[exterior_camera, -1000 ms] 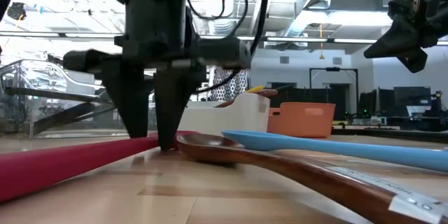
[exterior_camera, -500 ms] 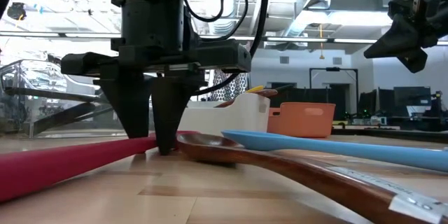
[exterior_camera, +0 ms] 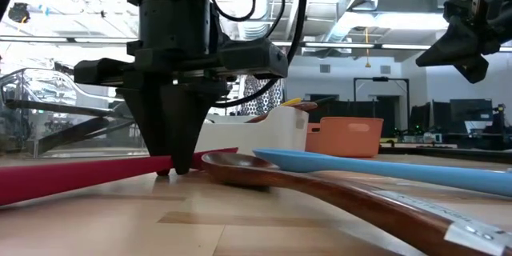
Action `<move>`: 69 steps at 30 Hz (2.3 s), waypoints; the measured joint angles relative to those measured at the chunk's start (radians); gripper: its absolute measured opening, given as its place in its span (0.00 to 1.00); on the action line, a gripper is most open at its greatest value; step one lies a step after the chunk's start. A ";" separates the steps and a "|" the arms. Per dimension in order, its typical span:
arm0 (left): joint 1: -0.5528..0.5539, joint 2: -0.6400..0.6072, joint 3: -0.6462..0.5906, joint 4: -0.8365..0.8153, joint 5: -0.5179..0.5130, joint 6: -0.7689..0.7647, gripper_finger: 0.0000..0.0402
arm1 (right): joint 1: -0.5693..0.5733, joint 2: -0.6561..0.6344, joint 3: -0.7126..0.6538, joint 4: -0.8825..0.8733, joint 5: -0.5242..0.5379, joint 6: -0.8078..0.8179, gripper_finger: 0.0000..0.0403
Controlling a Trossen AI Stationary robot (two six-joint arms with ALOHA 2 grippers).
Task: Pick & Place Kitchen Items
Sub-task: Put the red slotted spoon into the white bin
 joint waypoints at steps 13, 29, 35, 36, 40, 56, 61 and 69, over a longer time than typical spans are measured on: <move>-0.026 -0.190 -0.004 0.008 -0.121 0.017 0.04 | 0.000 0.000 0.000 0.000 0.000 0.000 0.00; -0.026 -0.520 -0.003 0.128 -0.569 0.414 0.04 | 0.000 0.000 0.000 0.001 0.000 0.000 0.00; -0.015 -0.589 -0.001 0.284 -0.728 0.754 0.04 | 0.000 0.000 0.000 0.002 0.000 0.000 0.00; -0.009 -0.596 -0.001 0.311 -0.738 0.821 0.04 | 0.000 0.000 0.000 0.002 0.000 0.000 0.00; 0.018 -0.600 -0.001 0.435 -0.749 1.124 0.04 | 0.000 0.000 0.000 0.003 0.000 0.000 0.00; 0.299 -0.595 -0.001 0.495 -0.555 1.746 0.04 | 0.000 0.000 0.000 0.025 0.012 0.079 0.00; 0.392 -0.590 -0.001 0.494 -0.376 1.857 0.04 | 0.000 0.000 0.000 0.045 0.038 0.154 0.00; 0.482 -0.597 -0.163 0.540 -0.224 1.899 0.04 | 0.000 0.000 0.000 0.045 0.181 0.203 0.00</move>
